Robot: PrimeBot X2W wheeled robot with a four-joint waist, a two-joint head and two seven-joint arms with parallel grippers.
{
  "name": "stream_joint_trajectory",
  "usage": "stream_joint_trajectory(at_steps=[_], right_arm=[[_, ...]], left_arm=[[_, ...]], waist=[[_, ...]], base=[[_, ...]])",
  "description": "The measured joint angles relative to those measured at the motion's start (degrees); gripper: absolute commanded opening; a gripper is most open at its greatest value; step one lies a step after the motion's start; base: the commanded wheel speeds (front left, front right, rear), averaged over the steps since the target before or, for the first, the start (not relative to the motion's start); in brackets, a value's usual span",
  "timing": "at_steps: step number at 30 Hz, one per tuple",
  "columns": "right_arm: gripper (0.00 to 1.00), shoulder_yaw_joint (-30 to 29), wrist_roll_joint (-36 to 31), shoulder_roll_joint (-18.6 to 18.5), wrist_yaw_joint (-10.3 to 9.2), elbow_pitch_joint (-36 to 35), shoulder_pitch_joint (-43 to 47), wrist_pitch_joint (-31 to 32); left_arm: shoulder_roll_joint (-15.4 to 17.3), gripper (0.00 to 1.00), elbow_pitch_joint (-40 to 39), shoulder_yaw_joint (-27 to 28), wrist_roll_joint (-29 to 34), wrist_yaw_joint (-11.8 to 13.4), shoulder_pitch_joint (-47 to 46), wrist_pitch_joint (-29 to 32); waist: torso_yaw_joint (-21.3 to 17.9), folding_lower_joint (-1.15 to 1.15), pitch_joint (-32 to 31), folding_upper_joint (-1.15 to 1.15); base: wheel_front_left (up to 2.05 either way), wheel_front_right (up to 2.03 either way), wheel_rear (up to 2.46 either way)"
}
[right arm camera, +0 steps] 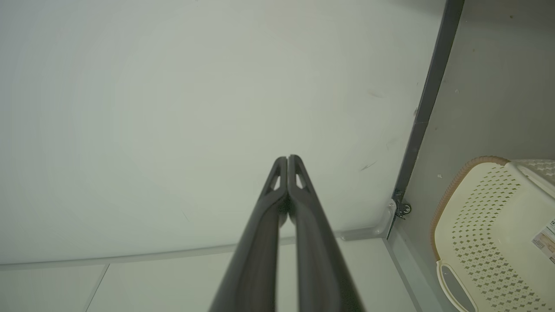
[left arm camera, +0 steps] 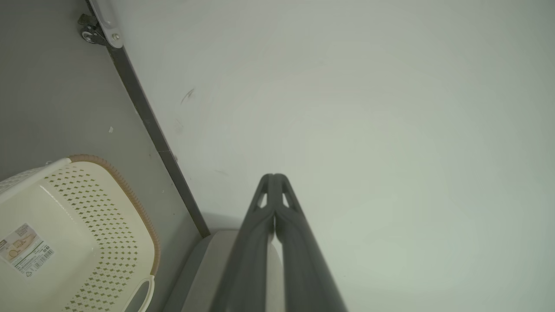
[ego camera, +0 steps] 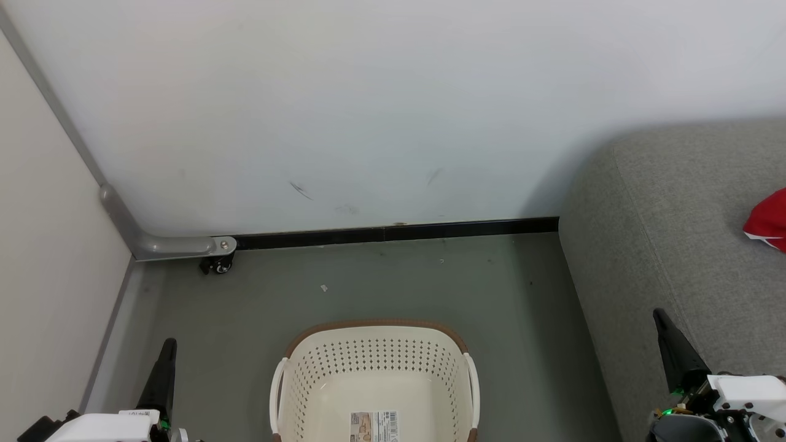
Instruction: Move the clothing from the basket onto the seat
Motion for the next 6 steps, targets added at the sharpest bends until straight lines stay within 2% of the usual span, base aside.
stream_joint_trajectory(at_steps=[6], right_arm=[[0.00, -0.05, 0.00, 0.03, 0.00, 0.00, 0.00, 0.00]], left_arm=[[0.00, 0.00, 0.00, 0.00, 0.00, 0.00, 0.00, 0.00]], waist=[[0.00, 0.00, 0.00, 0.00]], base=[[0.00, 0.00, 0.00]])
